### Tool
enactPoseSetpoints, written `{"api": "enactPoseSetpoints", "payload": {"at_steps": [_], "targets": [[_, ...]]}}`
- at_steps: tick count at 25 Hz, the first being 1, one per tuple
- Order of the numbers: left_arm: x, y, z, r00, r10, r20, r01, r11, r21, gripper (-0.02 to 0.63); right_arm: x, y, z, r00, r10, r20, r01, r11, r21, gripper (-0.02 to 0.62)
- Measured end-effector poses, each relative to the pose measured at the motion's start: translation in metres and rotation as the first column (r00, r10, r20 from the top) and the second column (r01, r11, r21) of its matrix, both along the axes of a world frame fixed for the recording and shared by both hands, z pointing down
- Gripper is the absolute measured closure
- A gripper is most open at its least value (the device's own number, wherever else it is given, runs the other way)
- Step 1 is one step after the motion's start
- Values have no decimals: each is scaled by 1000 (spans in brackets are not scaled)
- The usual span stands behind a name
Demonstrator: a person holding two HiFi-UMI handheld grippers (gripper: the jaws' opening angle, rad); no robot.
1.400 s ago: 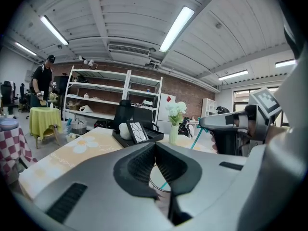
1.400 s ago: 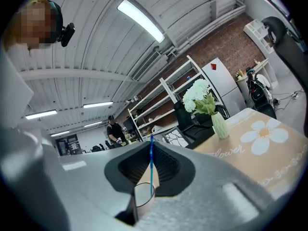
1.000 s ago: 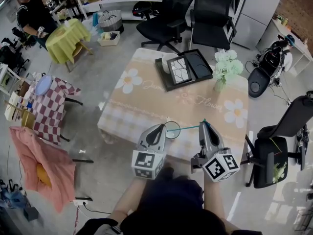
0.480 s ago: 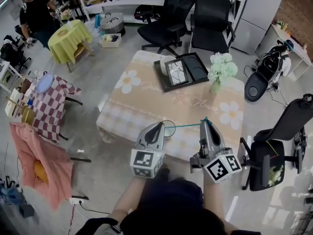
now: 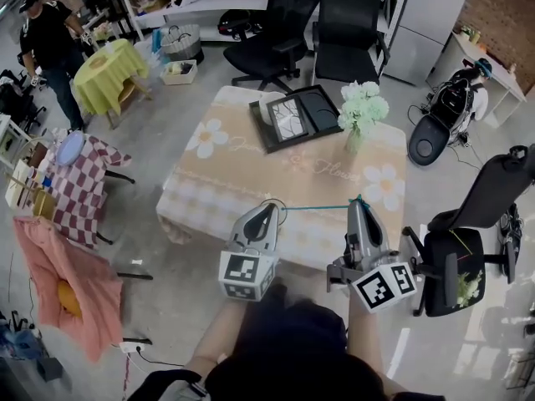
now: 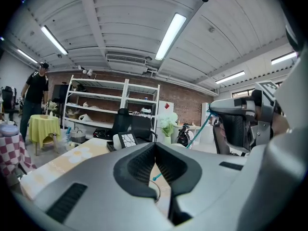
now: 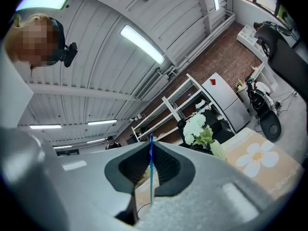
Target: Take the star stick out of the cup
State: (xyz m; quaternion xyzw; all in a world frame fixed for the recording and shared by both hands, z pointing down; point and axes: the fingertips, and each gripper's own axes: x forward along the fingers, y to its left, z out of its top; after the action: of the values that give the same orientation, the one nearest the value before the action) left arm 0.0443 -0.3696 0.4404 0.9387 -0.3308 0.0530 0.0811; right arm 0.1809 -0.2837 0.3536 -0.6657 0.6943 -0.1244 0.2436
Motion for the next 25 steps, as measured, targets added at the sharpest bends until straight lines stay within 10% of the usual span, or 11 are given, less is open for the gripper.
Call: {"api": "enactPoseSetpoints", "payload": {"at_steps": [25], "targets": [[73, 57, 13, 979, 204, 16, -204, 979, -30, 597, 66, 62, 56, 967, 232, -109, -246, 957, -151, 580]]}}
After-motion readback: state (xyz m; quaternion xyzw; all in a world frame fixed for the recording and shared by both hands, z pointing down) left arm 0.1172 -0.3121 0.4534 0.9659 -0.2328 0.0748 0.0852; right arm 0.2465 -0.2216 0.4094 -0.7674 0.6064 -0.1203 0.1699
